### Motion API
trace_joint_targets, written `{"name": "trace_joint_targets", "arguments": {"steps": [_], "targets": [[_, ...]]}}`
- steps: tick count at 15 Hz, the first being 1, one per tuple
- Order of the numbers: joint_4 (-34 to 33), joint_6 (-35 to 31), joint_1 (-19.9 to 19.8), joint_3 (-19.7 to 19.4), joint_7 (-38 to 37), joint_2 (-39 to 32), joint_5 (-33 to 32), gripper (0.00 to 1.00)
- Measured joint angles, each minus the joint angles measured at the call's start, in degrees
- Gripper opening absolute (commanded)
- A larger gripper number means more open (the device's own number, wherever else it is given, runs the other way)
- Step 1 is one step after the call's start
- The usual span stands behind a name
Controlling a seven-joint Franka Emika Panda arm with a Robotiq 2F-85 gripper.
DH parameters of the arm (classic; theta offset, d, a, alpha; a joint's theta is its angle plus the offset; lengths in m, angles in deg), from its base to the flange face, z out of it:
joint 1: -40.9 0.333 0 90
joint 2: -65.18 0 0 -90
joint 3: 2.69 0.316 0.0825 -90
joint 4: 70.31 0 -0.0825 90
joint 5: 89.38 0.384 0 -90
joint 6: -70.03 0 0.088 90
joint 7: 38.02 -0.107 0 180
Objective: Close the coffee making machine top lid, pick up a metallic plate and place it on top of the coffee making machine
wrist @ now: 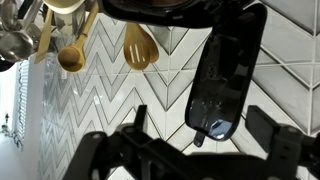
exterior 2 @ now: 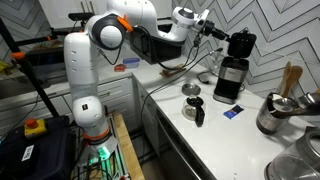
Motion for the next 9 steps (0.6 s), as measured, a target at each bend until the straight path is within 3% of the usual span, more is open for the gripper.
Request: {"name": "trace_joint_targets", "arguments": {"steps": [9], "targets": [[0.19,-6.44,-1.44,-1.72,-3.46,-0.38,-0.14,1.0]]}}
